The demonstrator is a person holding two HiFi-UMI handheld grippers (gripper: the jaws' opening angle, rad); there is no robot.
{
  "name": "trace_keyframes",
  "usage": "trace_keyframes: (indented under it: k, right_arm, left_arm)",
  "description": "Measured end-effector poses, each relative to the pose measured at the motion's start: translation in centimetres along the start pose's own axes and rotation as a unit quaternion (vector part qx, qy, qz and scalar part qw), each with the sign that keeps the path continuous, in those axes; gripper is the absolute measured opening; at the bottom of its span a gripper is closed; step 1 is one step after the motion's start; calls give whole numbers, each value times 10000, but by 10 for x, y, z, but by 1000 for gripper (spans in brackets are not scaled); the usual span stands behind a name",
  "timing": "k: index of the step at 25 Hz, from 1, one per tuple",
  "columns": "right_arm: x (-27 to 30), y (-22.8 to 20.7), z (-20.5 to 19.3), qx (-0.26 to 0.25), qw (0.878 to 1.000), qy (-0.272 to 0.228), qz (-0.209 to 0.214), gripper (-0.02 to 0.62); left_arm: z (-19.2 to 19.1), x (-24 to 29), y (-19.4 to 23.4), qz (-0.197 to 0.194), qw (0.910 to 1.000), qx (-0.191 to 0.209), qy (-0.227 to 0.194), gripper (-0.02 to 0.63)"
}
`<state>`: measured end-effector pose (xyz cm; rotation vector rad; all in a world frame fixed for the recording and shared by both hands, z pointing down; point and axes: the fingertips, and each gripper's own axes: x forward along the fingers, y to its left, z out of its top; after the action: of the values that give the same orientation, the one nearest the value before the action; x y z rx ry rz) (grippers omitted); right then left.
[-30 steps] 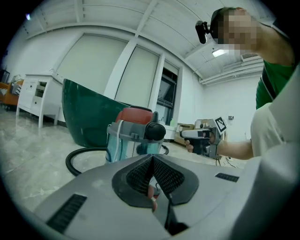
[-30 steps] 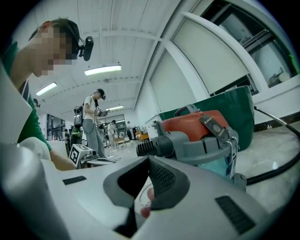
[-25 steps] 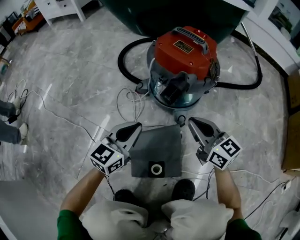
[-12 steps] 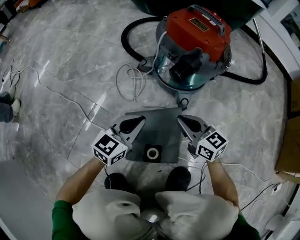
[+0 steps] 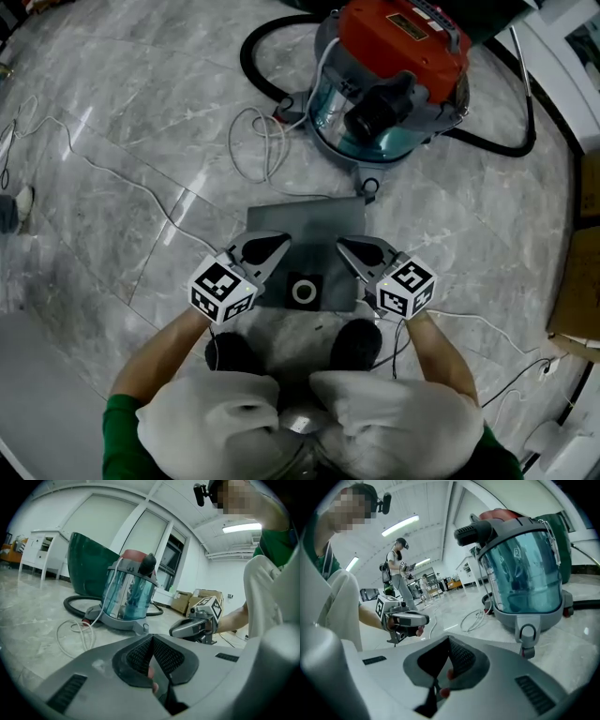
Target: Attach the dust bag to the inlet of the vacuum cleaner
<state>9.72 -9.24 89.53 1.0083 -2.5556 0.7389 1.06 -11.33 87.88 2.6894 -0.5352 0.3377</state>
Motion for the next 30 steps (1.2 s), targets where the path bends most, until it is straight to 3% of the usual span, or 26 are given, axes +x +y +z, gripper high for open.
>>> trace_keyframes:
  k: [12, 22, 30]
  right_arm:
    - [17, 41, -104, -483, 9873, 1322, 741, 6]
    - [17, 70, -155, -1247, 9605, 2126, 1295, 7]
    - [14, 80, -181, -1999, 9366, 2518, 1396, 8]
  left_arm:
    - [-98, -9, -41, -527, 9949, 76, 853, -5]
    - [-153, -14, -70, -925, 9852, 580, 1325, -5]
    - [-186, -14, -85, -1126, 9746, 989, 1664, -5]
